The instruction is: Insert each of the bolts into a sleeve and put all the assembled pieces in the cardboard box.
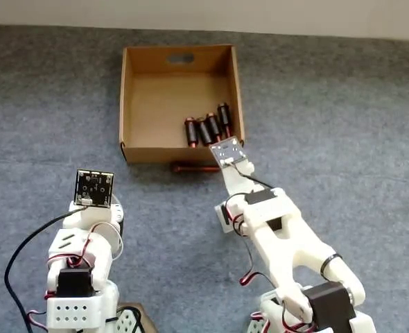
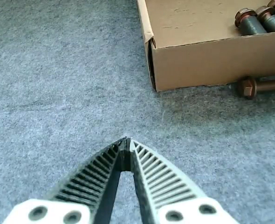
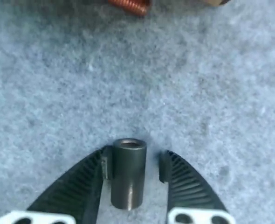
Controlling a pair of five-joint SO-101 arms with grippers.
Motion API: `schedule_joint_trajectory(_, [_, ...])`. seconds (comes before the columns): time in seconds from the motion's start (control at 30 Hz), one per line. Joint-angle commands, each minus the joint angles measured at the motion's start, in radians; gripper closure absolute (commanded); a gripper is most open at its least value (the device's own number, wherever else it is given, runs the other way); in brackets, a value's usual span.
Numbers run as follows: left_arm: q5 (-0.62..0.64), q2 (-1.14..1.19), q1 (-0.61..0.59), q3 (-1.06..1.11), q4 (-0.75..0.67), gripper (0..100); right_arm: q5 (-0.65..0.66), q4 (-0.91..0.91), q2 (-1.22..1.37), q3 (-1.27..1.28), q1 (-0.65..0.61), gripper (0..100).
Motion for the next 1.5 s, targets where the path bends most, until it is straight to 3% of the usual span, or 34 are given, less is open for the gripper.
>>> schedule_joint_trajectory(0.0, [-0.006,0.008,0.018,0.016,0.002,99,0.008,-0.035,0.001,-0.041,-0.013,91.3])
schedule_joint_trajectory(0.1, [-0.006,0.008,0.018,0.016,0.002,99,0.008,-0.03,0.001,-0.041,-0.013,99.7])
schedule_joint_trajectory(0.5, [-0.006,0.008,0.018,0.016,0.002,99,0.009,0.269,-0.139,-0.108,-0.008,99.1])
schedule_joint_trajectory(0.63, [-0.006,0.008,0.018,0.016,0.002,99,0.009,0.335,-0.143,-0.101,-0.008,89.6])
schedule_joint_trajectory(0.7, [-0.006,0.008,0.018,0.016,0.003,99,0.011,0.334,-0.145,-0.071,-0.007,85.9])
schedule_joint_trajectory(1.47, [-0.006,0.008,0.018,0.016,0.003,99,0.011,0.222,-0.142,-0.012,-0.007,86.3])
